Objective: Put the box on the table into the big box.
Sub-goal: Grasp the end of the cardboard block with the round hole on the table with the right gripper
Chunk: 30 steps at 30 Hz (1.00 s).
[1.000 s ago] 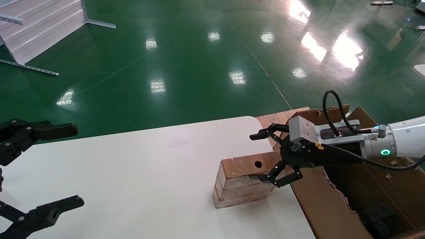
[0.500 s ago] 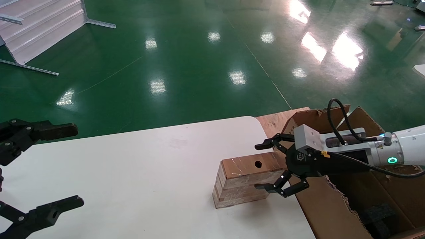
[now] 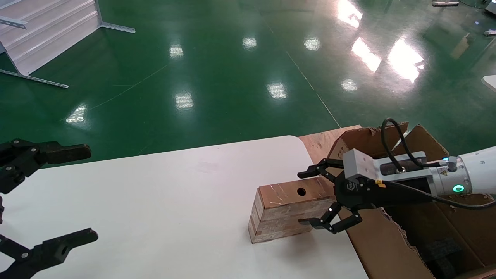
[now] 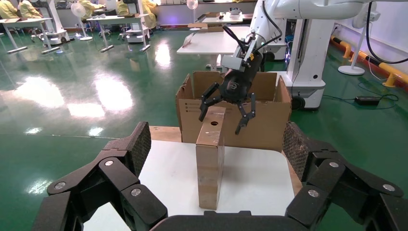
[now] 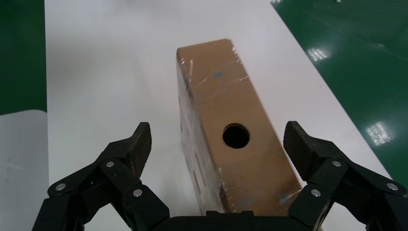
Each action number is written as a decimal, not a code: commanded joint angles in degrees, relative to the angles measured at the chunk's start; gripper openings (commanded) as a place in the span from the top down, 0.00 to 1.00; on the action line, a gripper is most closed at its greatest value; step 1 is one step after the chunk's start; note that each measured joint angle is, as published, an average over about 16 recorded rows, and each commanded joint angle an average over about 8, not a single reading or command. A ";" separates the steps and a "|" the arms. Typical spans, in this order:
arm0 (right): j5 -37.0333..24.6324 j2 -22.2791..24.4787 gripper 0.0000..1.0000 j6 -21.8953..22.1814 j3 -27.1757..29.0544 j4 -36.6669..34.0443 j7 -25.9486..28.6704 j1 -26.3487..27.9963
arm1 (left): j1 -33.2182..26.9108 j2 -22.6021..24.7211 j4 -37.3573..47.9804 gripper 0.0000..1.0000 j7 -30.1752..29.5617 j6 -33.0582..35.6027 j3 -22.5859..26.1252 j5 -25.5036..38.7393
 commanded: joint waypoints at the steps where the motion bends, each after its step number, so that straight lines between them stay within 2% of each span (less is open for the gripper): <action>1: 0.06 -0.01 0.00 0.05 -0.65 -0.02 -0.33 0.09 | 0.00 0.00 0.00 0.00 0.00 0.00 0.00 0.00; 12: 0.91 -0.15 0.00 0.34 -2.68 -1.53 -1.49 1.16 | 0.00 0.00 0.00 0.00 0.01 -0.01 0.01 -0.01; 29: 1.21 -0.18 0.00 0.37 -2.86 -1.80 -1.67 1.43 | 0.01 -0.01 0.02 0.00 0.01 -0.02 0.01 -0.02; 30: 1.19 -0.18 0.03 0.37 -2.85 -1.79 -1.67 1.41 | 0.01 -0.01 0.02 0.00 0.01 -0.02 0.01 -0.02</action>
